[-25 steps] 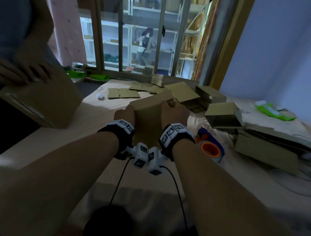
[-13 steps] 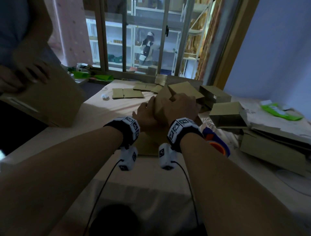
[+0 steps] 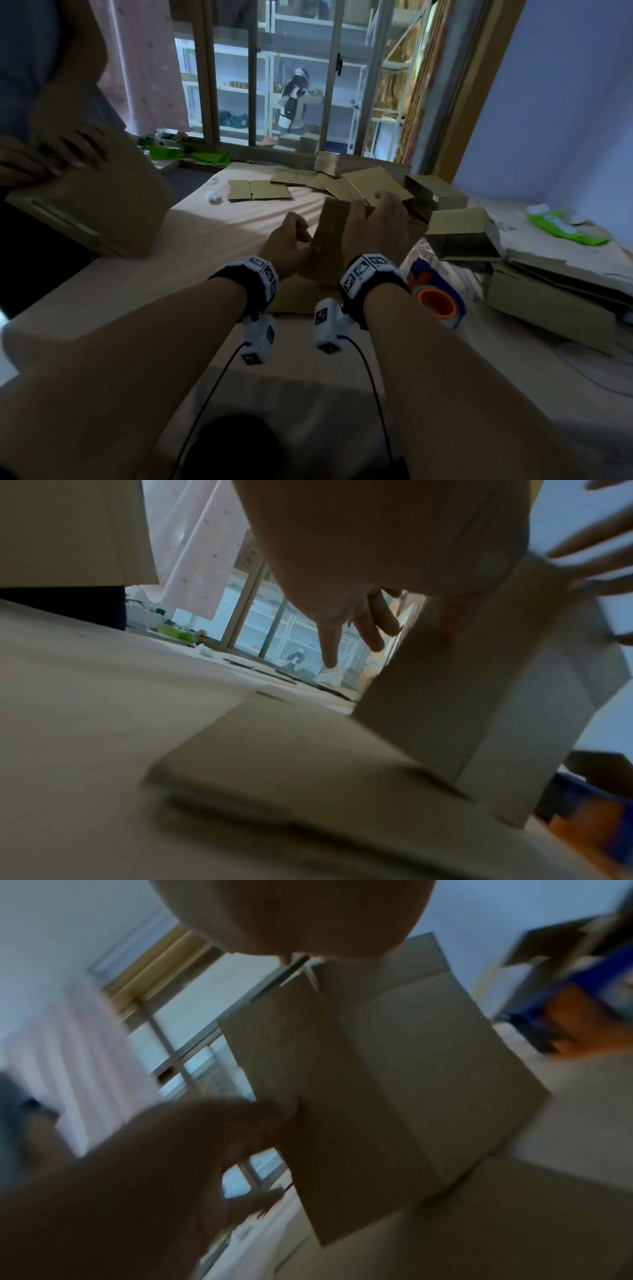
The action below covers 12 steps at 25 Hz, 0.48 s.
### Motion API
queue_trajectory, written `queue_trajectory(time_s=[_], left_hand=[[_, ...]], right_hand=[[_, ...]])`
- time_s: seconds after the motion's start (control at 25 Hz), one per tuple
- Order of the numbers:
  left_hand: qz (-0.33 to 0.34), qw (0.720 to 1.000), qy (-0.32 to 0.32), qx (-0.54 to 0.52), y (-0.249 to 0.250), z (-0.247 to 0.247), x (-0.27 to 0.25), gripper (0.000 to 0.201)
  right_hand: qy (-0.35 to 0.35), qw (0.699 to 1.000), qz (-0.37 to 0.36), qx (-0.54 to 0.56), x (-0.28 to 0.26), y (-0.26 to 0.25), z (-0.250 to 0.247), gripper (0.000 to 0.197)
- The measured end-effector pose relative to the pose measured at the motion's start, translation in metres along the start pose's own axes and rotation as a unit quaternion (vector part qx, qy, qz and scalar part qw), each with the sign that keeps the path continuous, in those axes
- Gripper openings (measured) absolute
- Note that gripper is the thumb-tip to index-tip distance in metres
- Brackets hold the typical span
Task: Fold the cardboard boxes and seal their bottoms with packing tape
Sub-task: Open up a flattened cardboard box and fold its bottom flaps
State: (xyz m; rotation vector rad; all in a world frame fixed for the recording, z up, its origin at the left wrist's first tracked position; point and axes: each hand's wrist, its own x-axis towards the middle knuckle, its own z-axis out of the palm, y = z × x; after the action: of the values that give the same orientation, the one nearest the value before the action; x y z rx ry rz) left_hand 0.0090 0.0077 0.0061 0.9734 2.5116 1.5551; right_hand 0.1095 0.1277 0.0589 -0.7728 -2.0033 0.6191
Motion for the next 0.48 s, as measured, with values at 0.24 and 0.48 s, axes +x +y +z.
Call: queue_trajectory(time_s=[0.24, 0.48], left_hand=[[0.034, 0.998, -0.047, -0.012, 0.014, 0.02, -0.006, 0.101], [-0.069, 0.991, 0.093, -0.063, 0.016, 0.044, -0.008, 0.132]], right_hand=[[-0.095, 0.989, -0.08, -0.082, 0.009, 0.021, 0.01, 0.045], [-0.112, 0.975, -0.144, -0.125, 0.001, 0.009, 0.012, 0.037]])
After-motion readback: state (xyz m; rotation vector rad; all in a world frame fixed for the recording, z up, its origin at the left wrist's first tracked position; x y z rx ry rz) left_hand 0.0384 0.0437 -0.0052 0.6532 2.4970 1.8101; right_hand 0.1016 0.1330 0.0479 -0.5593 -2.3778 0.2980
